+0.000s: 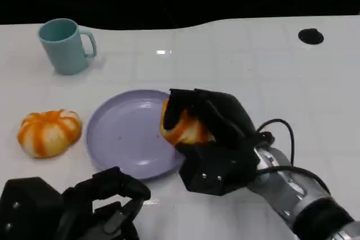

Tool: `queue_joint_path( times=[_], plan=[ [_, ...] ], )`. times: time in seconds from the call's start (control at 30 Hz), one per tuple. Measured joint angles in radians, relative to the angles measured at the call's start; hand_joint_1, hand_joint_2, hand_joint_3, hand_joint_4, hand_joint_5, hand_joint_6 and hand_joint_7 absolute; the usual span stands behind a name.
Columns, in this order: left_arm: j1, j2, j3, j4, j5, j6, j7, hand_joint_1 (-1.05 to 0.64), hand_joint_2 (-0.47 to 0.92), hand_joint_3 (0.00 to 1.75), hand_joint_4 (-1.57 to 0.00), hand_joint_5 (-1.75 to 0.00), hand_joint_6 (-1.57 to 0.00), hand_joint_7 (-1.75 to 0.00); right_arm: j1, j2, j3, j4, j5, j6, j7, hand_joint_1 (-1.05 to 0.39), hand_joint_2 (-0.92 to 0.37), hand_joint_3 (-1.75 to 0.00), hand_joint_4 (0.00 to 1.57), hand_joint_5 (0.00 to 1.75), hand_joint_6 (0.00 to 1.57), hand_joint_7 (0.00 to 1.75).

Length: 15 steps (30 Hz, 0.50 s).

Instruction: Grasp the bread from the table and place it into the plate.

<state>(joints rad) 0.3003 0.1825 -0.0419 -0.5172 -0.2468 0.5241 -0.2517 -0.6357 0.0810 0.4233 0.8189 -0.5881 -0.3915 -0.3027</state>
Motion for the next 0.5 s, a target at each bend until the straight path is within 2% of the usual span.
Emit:
queue_joint_path(
  times=[0.2,0.23,0.27,0.33,0.37,0.43,0.47,0.5],
  plan=[
    [0.006,-0.003,0.003,0.002,-0.011,-0.005,0.0,-0.31,0.92,0.55,-0.63,-1.75,-0.56,-1.35,-0.085,0.06,0.014,0.161,-0.003,-0.019,-0.049,-0.16,-0.31,-1.34,0.95,1.75,0.72,1.75],
    [0.008,-0.002,0.002,0.002,-0.01,-0.007,0.0,-0.31,0.92,0.55,-0.63,-1.75,-0.56,-1.34,-0.099,0.071,0.016,0.185,-0.005,-0.02,-0.055,-0.17,-0.31,-1.32,0.94,1.75,0.72,1.68],
    [0.008,-0.001,0.002,0.002,-0.009,-0.007,0.0,-0.32,0.92,0.54,-0.63,-1.75,-0.56,-1.34,-0.111,0.08,0.018,0.205,-0.007,-0.02,-0.061,-0.17,-0.32,-1.28,0.93,1.75,0.76,1.44],
    [0.009,-0.001,0.002,0.002,-0.009,-0.007,0.0,-0.32,0.92,0.54,-0.63,-1.75,-0.56,-1.34,-0.135,0.098,0.022,0.244,-0.009,-0.012,-0.066,-0.18,-0.33,-1.26,0.91,1.75,0.8,1.28],
    [0.008,0.0,0.002,0.003,-0.009,-0.007,0.0,-0.32,0.92,0.54,-0.63,-1.75,-0.56,-1.34,-0.145,0.106,0.023,0.259,-0.009,-0.007,-0.067,-0.19,-0.37,-1.15,0.85,1.75,0.84,1.04],
    [0.009,0.0,0.002,0.004,-0.009,-0.007,0.0,-0.31,0.92,0.54,-0.63,-1.75,-0.56,-1.34,-0.161,0.121,0.023,0.284,-0.007,0.01,-0.065,-0.2,-0.48,-0.93,0.76,1.69,0.89,0.69],
    [0.008,0.0,0.002,0.004,-0.009,-0.007,0.0,-0.31,0.92,0.54,-0.63,-1.75,-0.57,-1.34,-0.17,0.128,0.022,0.296,-0.001,0.021,-0.056,-0.22,-0.53,-0.79,0.68,1.6,0.84,0.51],
    [0.009,0.0,0.002,0.005,-0.009,-0.007,0.0,-0.31,0.92,0.54,-0.63,-1.75,-0.57,-1.34,-0.178,0.134,0.019,0.307,0.007,0.032,-0.042,-0.25,-0.58,-0.7,0.62,1.49,0.78,0.4]
  ],
)
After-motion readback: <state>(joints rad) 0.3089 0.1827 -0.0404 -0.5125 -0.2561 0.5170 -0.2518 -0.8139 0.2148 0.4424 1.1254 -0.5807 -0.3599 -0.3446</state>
